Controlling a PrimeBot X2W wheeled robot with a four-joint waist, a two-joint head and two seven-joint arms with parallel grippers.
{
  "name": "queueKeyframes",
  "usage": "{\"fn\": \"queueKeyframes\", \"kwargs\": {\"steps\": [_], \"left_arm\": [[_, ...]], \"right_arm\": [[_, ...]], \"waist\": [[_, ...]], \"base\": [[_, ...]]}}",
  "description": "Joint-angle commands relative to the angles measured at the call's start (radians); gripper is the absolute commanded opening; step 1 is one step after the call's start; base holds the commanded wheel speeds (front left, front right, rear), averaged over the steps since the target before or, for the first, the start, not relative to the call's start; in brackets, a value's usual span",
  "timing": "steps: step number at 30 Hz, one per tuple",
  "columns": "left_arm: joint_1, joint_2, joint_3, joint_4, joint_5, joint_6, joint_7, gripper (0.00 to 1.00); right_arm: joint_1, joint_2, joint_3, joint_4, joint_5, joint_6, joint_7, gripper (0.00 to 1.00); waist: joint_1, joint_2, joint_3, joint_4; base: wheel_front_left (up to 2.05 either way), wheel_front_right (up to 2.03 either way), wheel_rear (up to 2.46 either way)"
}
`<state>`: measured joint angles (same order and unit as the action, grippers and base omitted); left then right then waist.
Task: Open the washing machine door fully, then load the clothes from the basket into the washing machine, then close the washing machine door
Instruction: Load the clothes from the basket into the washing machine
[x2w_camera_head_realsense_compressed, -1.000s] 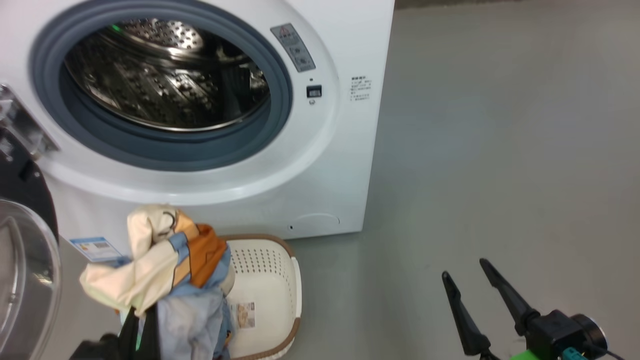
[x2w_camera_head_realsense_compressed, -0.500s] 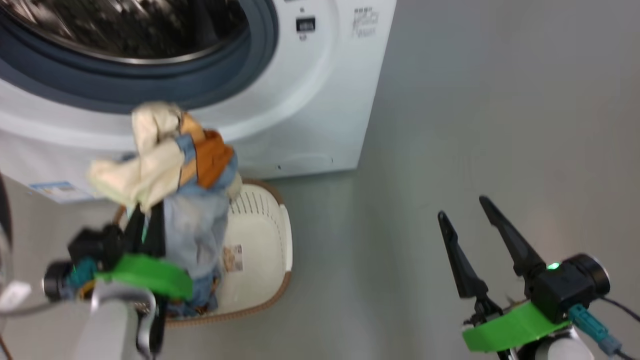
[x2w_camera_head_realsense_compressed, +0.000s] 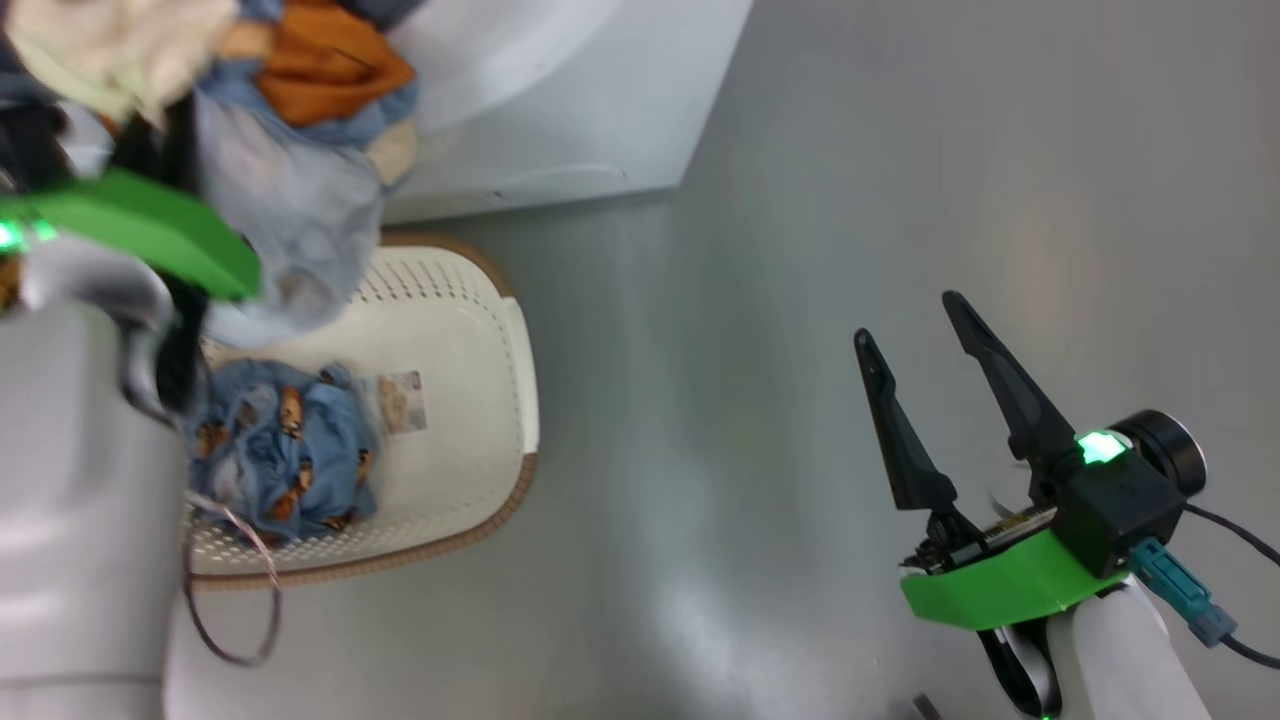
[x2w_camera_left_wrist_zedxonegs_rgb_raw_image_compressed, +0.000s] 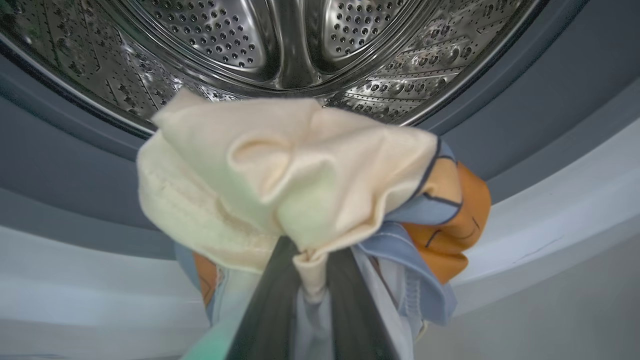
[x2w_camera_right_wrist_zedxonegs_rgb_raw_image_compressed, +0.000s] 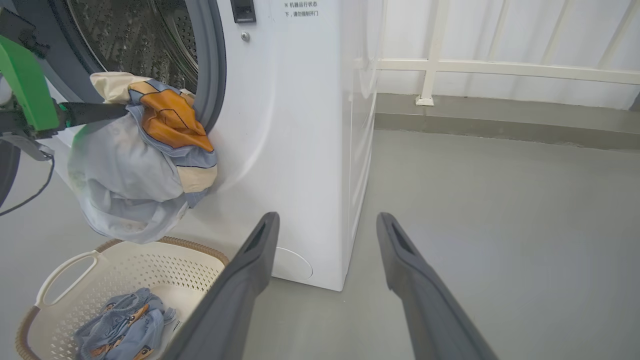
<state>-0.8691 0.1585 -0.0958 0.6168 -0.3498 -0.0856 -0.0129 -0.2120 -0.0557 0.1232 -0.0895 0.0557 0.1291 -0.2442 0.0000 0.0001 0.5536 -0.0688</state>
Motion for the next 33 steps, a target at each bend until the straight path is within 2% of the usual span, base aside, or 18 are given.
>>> {"fn": "queueKeyframes", "kwargs": {"steps": [1, 2, 12, 17, 20, 28, 33], "left_arm": [[-0.075, 0.069, 0.032, 0.004, -0.01, -0.013, 0.031, 0.0], [-0.075, 0.069, 0.032, 0.004, -0.01, -0.013, 0.031, 0.0], [-0.346, 0.196, 0.039, 0.079, -0.045, -0.031, 0.212, 0.0], [-0.436, 0.26, 0.046, 0.077, -0.039, -0.024, 0.265, 0.0], [-0.473, 0.293, 0.054, 0.068, -0.026, -0.004, 0.254, 0.0], [-0.535, 0.364, 0.078, 0.056, 0.024, 0.074, 0.14, 0.0], [-0.604, 0.396, 0.068, 0.08, 0.054, 0.088, 0.077, 0.0]], "right_arm": [[-0.015, 0.004, 0.036, -0.012, 0.008, 0.002, -0.012, 1.0], [-0.015, 0.004, 0.036, -0.012, 0.008, 0.002, -0.012, 1.0], [-0.074, 0.005, 0.067, -0.004, 0.082, 0.002, -0.017, 1.0], [-0.087, 0.005, 0.094, -0.001, 0.113, 0.002, -0.017, 1.0], [-0.094, 0.005, 0.106, 0.001, 0.125, 0.002, -0.017, 1.0], [-0.107, 0.005, 0.135, 0.006, 0.145, 0.002, -0.017, 1.0], [-0.114, 0.005, 0.146, 0.005, 0.155, 0.002, -0.017, 1.0]], "waist": [[0.0, -0.0001, 0.088, -0.058], [0.0, -0.0001, 0.088, -0.058], [0.0, -0.0001, 0.162, -0.144], [0.0, -0.0001, 0.183, -0.182], [0.0, -0.0001, 0.188, -0.199], [0.0, -0.0001, 0.202, -0.236], [0.0, -0.0001, 0.219, -0.25]], "base": [[0.0, 0.0, 0.0], [0.0, 0.0, 0.0], [0.0, 0.0, 0.0], [0.0, 0.0, 0.0], [0.0, 0.0, 0.0], [0.0, 0.0, 0.0], [0.0, 0.0, 0.0]]}}
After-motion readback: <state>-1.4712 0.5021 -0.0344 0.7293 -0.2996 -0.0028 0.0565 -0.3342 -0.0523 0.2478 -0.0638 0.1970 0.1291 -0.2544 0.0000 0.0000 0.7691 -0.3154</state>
